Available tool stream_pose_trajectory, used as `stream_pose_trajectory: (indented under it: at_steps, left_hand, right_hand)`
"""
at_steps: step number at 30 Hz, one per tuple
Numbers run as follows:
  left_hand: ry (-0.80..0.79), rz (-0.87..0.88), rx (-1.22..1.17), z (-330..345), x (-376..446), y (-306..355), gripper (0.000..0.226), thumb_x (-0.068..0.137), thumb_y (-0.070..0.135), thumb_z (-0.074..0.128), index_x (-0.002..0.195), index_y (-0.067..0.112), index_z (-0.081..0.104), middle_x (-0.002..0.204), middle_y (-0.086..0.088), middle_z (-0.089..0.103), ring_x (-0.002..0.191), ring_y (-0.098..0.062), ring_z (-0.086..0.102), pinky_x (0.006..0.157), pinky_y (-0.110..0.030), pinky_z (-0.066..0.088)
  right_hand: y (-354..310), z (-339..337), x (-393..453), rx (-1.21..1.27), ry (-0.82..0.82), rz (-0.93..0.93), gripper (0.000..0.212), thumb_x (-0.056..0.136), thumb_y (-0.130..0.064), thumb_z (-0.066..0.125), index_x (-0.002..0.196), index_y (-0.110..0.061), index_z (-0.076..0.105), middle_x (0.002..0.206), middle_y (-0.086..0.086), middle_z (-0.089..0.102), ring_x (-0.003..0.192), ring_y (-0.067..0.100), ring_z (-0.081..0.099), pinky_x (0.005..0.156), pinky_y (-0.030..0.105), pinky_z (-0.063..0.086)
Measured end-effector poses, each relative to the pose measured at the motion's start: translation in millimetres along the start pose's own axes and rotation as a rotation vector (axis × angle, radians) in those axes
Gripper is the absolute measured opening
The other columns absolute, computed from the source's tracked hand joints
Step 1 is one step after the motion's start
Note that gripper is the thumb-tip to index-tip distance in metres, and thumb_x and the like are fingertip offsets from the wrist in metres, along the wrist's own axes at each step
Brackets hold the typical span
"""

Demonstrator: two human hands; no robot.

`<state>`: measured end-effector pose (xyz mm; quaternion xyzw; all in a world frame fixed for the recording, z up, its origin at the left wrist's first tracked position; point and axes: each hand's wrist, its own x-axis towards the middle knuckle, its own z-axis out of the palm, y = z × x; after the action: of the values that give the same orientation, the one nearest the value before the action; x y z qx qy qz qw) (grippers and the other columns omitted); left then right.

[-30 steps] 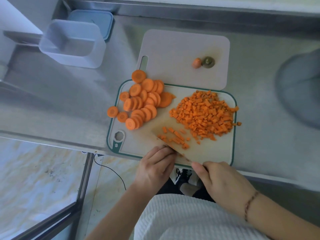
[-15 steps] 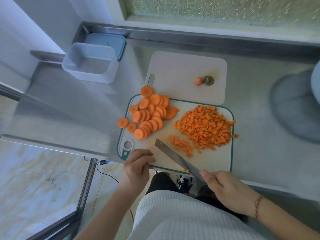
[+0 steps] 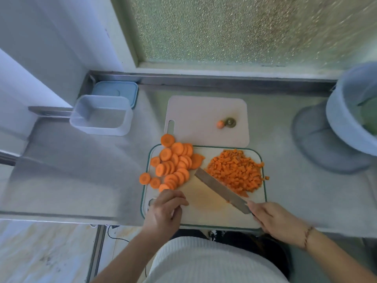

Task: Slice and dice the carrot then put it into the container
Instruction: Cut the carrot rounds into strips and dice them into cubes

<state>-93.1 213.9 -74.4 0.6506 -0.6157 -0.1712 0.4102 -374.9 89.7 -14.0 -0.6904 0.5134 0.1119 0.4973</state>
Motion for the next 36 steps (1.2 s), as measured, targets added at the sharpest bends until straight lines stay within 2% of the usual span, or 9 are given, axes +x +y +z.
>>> stream_pose_trajectory:
  at_steps: [3, 6, 9, 13, 15, 19, 24, 31, 36]
  left_hand:
    - [-0.055, 0.133, -0.061, -5.0, 16.0, 6.4, 0.022, 0.079, 0.0, 0.052, 0.084, 0.017, 0.066, 0.092, 0.006, 0.062, 0.083, -0.018, 0.061, 0.068, -0.032, 0.051]
    - [-0.313, 0.317, -0.024, 11.3, 28.2, 16.9, 0.022, 0.08, 0.006, 0.062, 0.098, 0.016, 0.071, 0.101, 0.003, 0.066, 0.089, -0.02, 0.062, 0.077, -0.033, 0.052]
    - [-0.416, 0.296, 0.006, 37.0, 39.4, 21.5, 0.029, 0.084, 0.016, 0.065, 0.113, 0.02, 0.067, 0.114, 0.002, 0.068, 0.1, -0.024, 0.064, 0.082, -0.038, 0.055]
    - [-0.364, 0.207, -0.041, 51.6, 55.4, 34.8, 0.041, 0.083, 0.02, 0.064, 0.124, 0.019, 0.061, 0.127, -0.003, 0.064, 0.116, -0.024, 0.06, 0.093, -0.029, 0.05]
    - [-0.323, 0.195, -0.054, 55.1, 62.1, 39.2, 0.036, 0.082, 0.02, 0.063, 0.117, 0.02, 0.06, 0.118, -0.005, 0.065, 0.11, -0.022, 0.059, 0.088, -0.022, 0.043]
    - [-0.304, 0.118, -0.037, 64.2, 67.7, 35.0, 0.021, 0.085, 0.022, 0.059, 0.105, 0.017, 0.063, 0.105, -0.005, 0.065, 0.101, -0.023, 0.061, 0.084, -0.03, 0.048]
    - [-0.303, 0.122, -0.002, 64.9, 72.6, 26.9, 0.02, 0.083, 0.017, 0.055, 0.098, 0.014, 0.068, 0.098, -0.004, 0.068, 0.095, -0.022, 0.06, 0.081, -0.031, 0.048]
    - [0.085, 0.048, -0.186, 22.3, 67.1, 1.3, 0.027, 0.073, 0.003, 0.038, 0.079, 0.024, 0.053, 0.081, 0.011, 0.053, 0.076, -0.006, 0.051, 0.066, -0.022, 0.041]
    - [-0.236, 0.278, -0.032, 24.3, 98.8, 14.3, 0.01, 0.078, 0.015, 0.064, 0.077, 0.02, 0.055, 0.073, 0.007, 0.053, 0.067, -0.011, 0.045, 0.06, -0.028, 0.038]
  right_hand:
    - [-1.2, -0.8, -9.4, -0.173, 0.162, -0.108, 0.074, 0.076, -0.09, 0.014, 0.059, -0.022, 0.037, 0.049, -0.002, 0.043, 0.046, 0.01, 0.043, 0.052, 0.028, 0.036]
    - [-4.5, 1.1, -11.4, -0.307, 0.309, -0.15, 0.067, 0.075, -0.089, 0.007, 0.065, -0.031, 0.038, 0.051, -0.004, 0.047, 0.048, 0.011, 0.047, 0.048, 0.025, 0.035]
    - [-12.3, -1.4, -8.1, -0.414, 0.382, -0.193, 0.065, 0.077, -0.086, 0.001, 0.07, -0.033, 0.037, 0.055, -0.007, 0.044, 0.051, 0.007, 0.042, 0.046, 0.021, 0.027]
    - [-20.5, -3.2, -9.2, -0.28, 0.335, -0.221, 0.042, 0.085, -0.072, 0.024, 0.064, -0.04, 0.039, 0.05, -0.014, 0.042, 0.049, 0.002, 0.043, 0.049, 0.02, 0.03]
    - [-22.4, -3.6, -10.7, -0.242, 0.333, -0.237, 0.042, 0.086, -0.07, 0.029, 0.061, -0.038, 0.039, 0.048, -0.012, 0.044, 0.047, 0.003, 0.044, 0.049, 0.023, 0.03]
    - [-17.7, -6.6, -13.4, -0.189, 0.335, -0.248, 0.04, 0.085, -0.074, 0.025, 0.066, -0.048, 0.047, 0.053, -0.013, 0.051, 0.049, 0.009, 0.047, 0.051, 0.03, 0.035]
    - [-1.9, -13.0, -12.2, -0.318, 0.369, -0.171, 0.083, 0.067, -0.093, -0.003, 0.067, -0.024, 0.043, 0.057, -0.001, 0.052, 0.056, 0.013, 0.053, 0.054, 0.029, 0.037]
    - [9.5, -28.9, -11.6, -0.628, 0.493, -0.177, 0.084, 0.061, -0.089, -0.02, 0.073, -0.032, 0.039, 0.069, -0.01, 0.055, 0.062, 0.008, 0.055, 0.048, 0.022, 0.028]
    - [20.3, -24.4, -1.9, -0.775, 0.545, -0.252, 0.072, 0.081, -0.083, -0.004, 0.072, -0.032, 0.047, 0.064, -0.01, 0.063, 0.05, 0.009, 0.058, 0.041, 0.024, 0.029]
